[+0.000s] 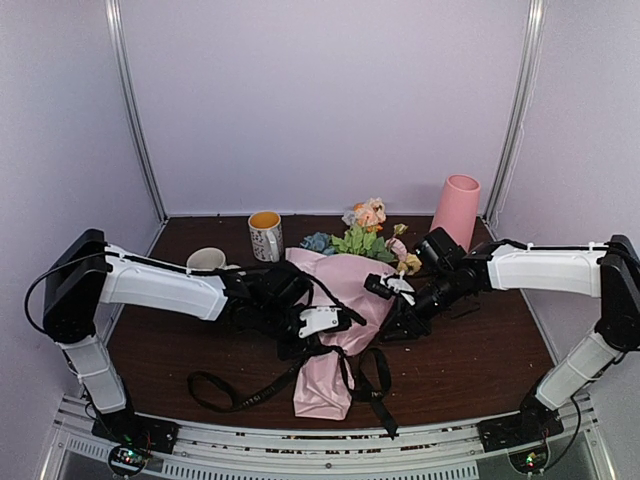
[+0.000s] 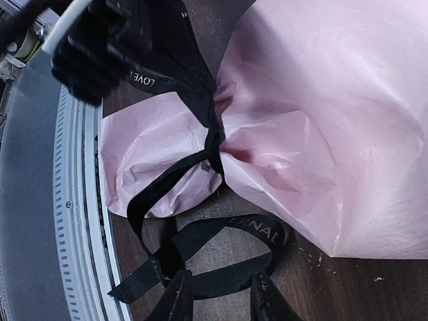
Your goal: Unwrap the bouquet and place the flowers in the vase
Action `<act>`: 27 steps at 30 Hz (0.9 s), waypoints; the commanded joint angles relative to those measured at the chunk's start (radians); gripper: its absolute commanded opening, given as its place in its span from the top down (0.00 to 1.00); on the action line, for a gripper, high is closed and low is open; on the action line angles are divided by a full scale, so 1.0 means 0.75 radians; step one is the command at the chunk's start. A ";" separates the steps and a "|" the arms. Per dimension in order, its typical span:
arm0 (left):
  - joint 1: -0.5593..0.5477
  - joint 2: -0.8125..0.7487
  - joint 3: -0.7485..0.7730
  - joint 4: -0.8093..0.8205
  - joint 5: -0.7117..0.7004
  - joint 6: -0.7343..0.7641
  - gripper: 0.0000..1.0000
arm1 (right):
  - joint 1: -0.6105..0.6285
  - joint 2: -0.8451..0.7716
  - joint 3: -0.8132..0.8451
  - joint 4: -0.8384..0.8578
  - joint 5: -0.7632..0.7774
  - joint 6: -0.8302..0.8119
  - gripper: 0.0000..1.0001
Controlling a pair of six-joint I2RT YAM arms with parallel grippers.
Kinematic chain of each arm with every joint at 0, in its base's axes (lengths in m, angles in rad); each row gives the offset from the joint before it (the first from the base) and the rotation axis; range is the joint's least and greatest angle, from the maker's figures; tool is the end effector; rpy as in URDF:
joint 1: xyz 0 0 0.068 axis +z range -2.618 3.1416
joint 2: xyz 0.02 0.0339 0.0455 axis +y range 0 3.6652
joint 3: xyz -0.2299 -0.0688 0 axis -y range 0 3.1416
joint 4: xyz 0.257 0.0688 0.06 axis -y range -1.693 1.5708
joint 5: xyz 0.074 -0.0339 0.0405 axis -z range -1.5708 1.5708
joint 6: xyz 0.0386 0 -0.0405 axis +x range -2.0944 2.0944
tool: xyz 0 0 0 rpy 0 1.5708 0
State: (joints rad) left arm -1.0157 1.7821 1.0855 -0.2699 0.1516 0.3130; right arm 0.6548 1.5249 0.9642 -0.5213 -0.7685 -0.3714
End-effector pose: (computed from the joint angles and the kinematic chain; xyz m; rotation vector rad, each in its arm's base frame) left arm 0.1888 -0.3154 0.1271 1.6432 1.9990 -0.4620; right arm 0.2270 0.2081 0.1675 -1.4786 2.0994 1.1127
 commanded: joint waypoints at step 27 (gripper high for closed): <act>0.000 -0.604 -0.696 0.554 -0.382 -0.577 1.00 | 0.322 0.379 0.345 -0.022 0.133 0.130 0.64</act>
State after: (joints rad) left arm -1.0164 1.3743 0.6003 0.0360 -0.1211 -0.0731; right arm 0.8852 1.7611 1.1675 -0.5423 -0.7021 -0.3218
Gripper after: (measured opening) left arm 0.002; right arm 0.331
